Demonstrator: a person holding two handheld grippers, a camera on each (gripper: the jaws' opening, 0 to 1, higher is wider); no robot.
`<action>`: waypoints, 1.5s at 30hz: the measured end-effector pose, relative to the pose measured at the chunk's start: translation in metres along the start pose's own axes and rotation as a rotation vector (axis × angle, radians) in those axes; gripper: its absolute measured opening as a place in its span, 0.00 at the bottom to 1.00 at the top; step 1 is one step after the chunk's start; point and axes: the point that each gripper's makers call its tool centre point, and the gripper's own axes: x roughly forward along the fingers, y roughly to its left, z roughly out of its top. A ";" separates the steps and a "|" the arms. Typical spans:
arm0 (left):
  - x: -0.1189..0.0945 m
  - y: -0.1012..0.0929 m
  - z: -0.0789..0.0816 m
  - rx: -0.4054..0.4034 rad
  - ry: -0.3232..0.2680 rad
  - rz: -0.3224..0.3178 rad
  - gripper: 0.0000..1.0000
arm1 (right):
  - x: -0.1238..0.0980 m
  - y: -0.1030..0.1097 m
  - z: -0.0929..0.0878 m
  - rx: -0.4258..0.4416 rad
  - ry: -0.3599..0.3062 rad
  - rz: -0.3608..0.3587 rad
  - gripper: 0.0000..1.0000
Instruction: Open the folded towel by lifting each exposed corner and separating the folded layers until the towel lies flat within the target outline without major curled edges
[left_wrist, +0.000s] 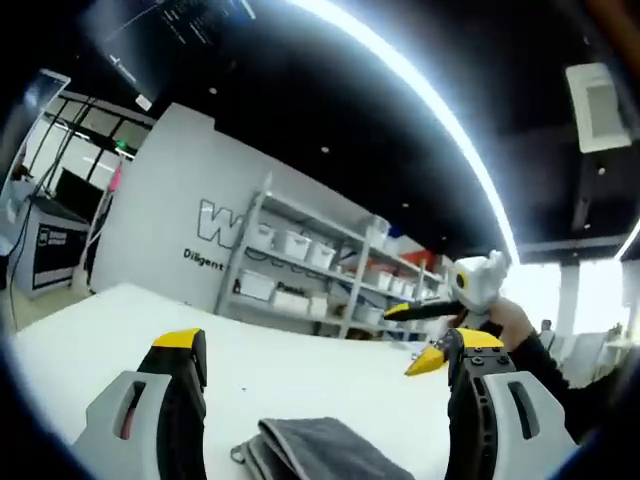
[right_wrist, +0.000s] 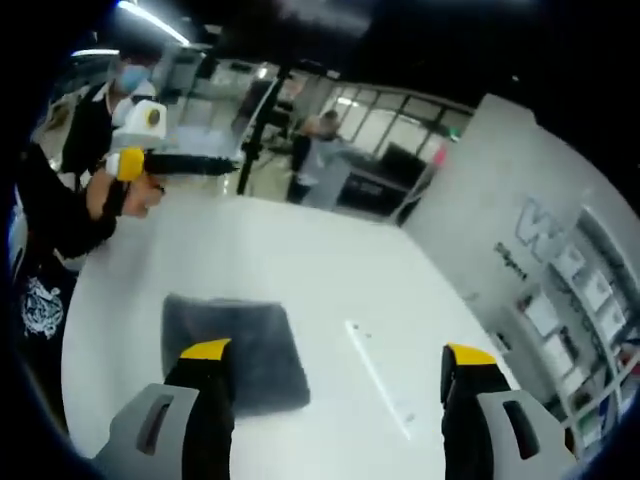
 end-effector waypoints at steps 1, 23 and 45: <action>-0.002 -0.001 -0.002 -0.007 0.001 -0.001 1.00 | 0.000 0.001 0.001 0.001 0.000 0.005 0.84; -0.052 -0.008 -0.084 -0.330 0.006 0.126 1.00 | 0.001 -0.004 0.052 -0.171 0.105 0.110 0.85; -0.052 -0.049 -0.153 -0.570 0.112 0.155 0.98 | -0.007 0.029 0.107 -0.311 0.199 0.263 0.87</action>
